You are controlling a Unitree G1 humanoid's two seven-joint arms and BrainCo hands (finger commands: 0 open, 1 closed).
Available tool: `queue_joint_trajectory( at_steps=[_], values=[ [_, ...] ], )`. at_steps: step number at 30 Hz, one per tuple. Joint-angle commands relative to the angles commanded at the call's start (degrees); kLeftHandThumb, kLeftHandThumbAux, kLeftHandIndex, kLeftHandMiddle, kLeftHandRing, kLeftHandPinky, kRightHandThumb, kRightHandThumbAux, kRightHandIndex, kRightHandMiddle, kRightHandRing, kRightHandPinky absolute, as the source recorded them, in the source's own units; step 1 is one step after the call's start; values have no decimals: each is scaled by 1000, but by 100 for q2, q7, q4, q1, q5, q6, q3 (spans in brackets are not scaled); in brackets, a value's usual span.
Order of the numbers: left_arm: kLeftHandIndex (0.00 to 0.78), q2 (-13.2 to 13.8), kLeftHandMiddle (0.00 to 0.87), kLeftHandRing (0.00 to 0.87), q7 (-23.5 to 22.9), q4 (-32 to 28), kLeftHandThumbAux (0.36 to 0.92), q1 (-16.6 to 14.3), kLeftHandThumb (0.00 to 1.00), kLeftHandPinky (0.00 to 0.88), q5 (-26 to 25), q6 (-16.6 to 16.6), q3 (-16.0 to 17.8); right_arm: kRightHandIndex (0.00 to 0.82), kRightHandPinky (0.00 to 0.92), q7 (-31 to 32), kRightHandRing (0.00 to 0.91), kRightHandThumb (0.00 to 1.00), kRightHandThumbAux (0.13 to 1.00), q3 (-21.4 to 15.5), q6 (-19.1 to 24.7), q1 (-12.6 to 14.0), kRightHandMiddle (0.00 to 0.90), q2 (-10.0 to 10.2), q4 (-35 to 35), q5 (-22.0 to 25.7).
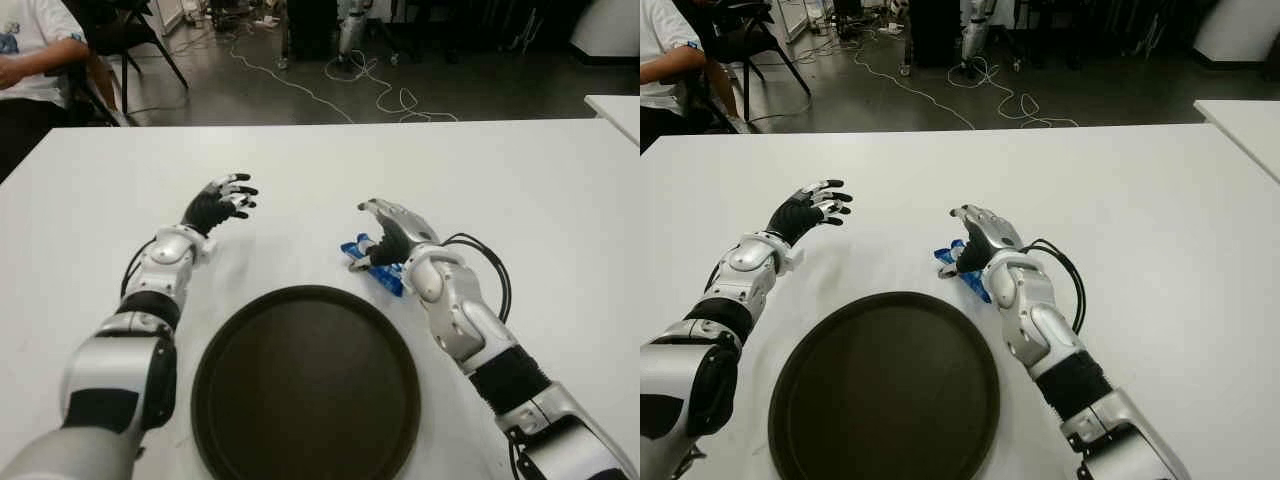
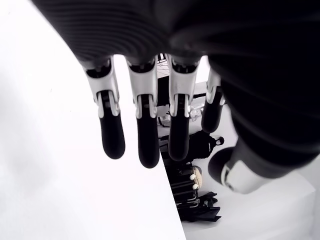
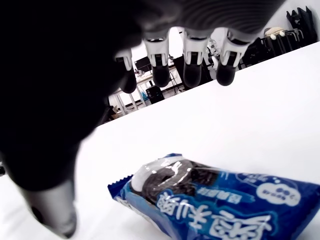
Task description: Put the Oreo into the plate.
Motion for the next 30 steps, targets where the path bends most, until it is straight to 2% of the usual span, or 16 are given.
queue_joint_trajectory(
  at_steps=[16,30],
  values=[
    [178,-9,288,299,41,7,647,-9,92,333,9,38,12,33,57,-198,49,0,729,38,-125,157,47,20,245,52],
    [183,-7,288,297,16,-4,680,7,100,334,-9,21,26,45,70,-413,57,0,733,45,-309,152,55,62,502,141]
  ],
)
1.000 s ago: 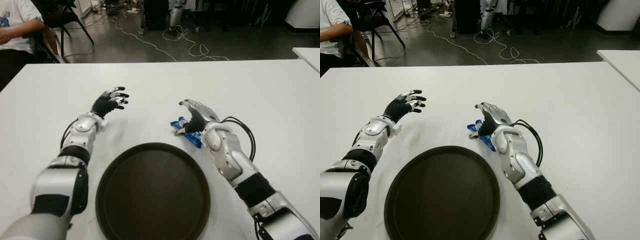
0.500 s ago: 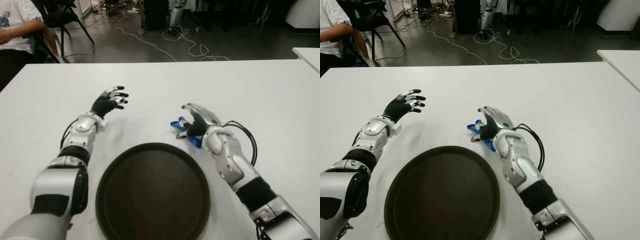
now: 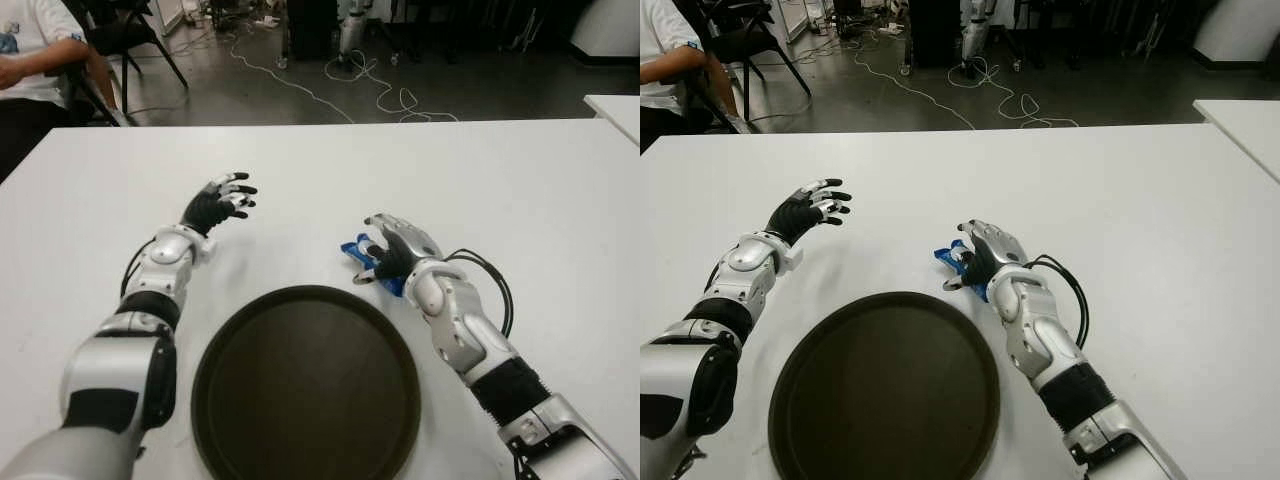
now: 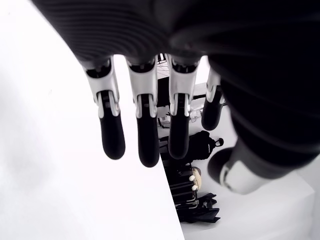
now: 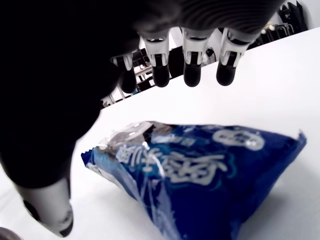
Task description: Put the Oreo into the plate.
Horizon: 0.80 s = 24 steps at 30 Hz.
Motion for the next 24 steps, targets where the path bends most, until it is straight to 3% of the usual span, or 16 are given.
queue_joint_trajectory(
  at_steps=[24],
  values=[
    [180,-24,289,301,-35,-15,662,14,87,330,-16,15,42,56,67,-365,57,0,757,-34,-286,14,57,14,353,164]
  ],
)
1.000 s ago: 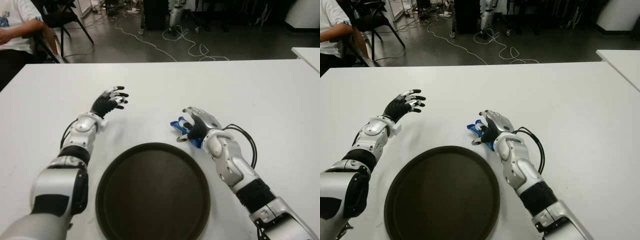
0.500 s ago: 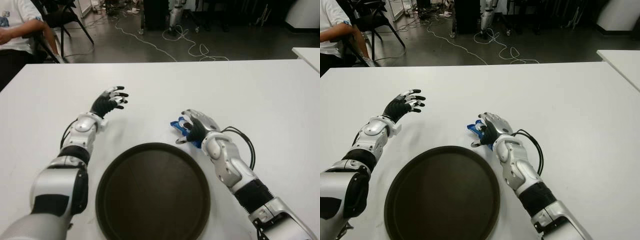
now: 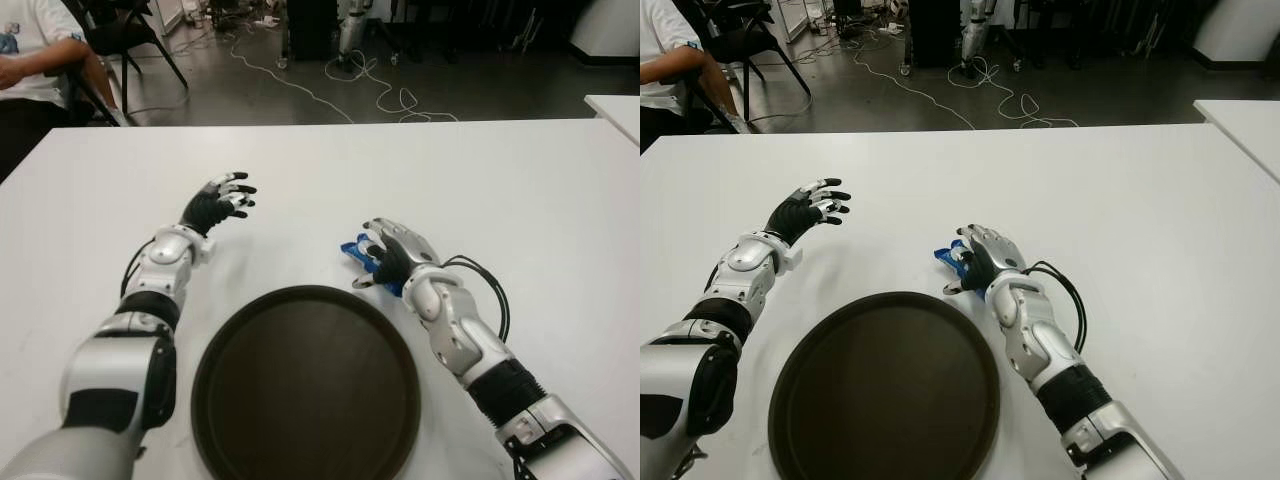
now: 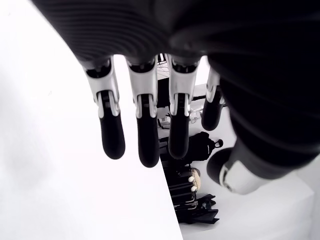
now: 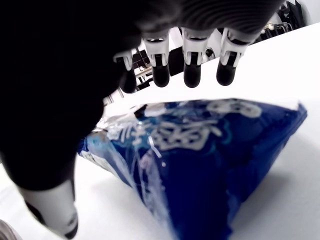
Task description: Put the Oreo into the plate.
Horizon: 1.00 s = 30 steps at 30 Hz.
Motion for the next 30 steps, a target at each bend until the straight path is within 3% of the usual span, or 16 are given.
queue_joint_trajectory(
  at_steps=[9,30],
  values=[
    [187,-12,293,302,33,-8,644,4,90,330,34,-41,-26,70,78,-125,65,0,751,-31,-57,8,65,13,114,44],
    [184,-23,290,303,41,-36,659,21,98,345,24,-76,-27,73,82,-378,77,0,723,49,-80,-39,74,37,397,-17]
  ],
)
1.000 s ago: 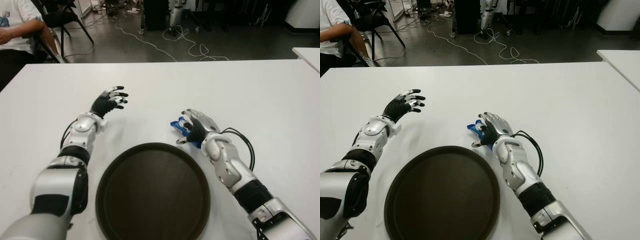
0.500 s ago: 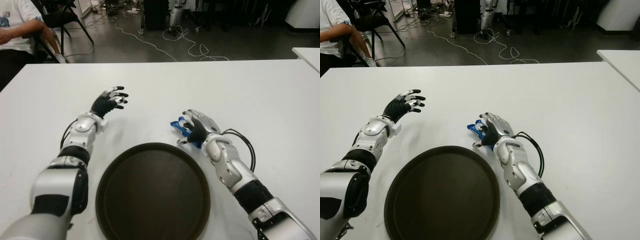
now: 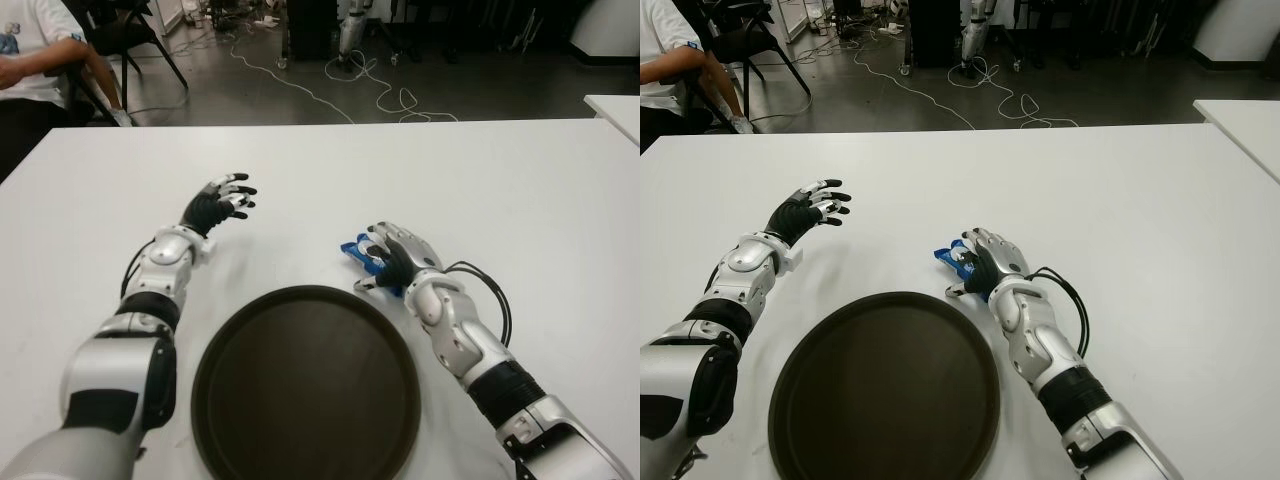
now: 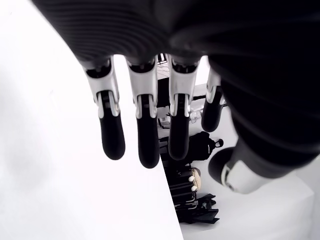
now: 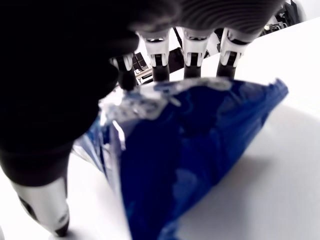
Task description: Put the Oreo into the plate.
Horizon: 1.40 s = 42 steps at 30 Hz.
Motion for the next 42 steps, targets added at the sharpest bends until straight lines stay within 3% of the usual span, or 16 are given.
queue_joint_trajectory(
  at_steps=[24,36,37,39,41,42],
  values=[
    [183,-13,292,303,34,-22,656,9,96,341,22,-17,-28,90,103,-435,92,0,727,5,-229,-34,87,0,316,33],
    [187,-31,296,303,52,-36,645,4,94,333,29,-10,-53,138,299,-1053,238,0,781,54,-626,-63,191,-114,592,-113],
    [185,-32,294,303,51,-36,643,3,94,336,28,-7,-54,235,355,-1149,292,240,766,54,-699,-55,250,-131,609,-119],
    [185,-36,294,306,47,-37,642,4,95,341,21,-11,-53,322,428,-1291,370,453,751,48,-817,-39,335,-164,623,-120],
    [186,-39,295,310,41,-39,641,6,96,346,12,-16,-50,379,504,-1347,453,588,740,46,-876,-30,426,-193,614,-123],
    [186,-40,296,311,37,-42,640,9,97,347,7,-20,-47,388,519,-1350,469,608,739,45,-887,-30,444,-204,595,-127]
  ],
)
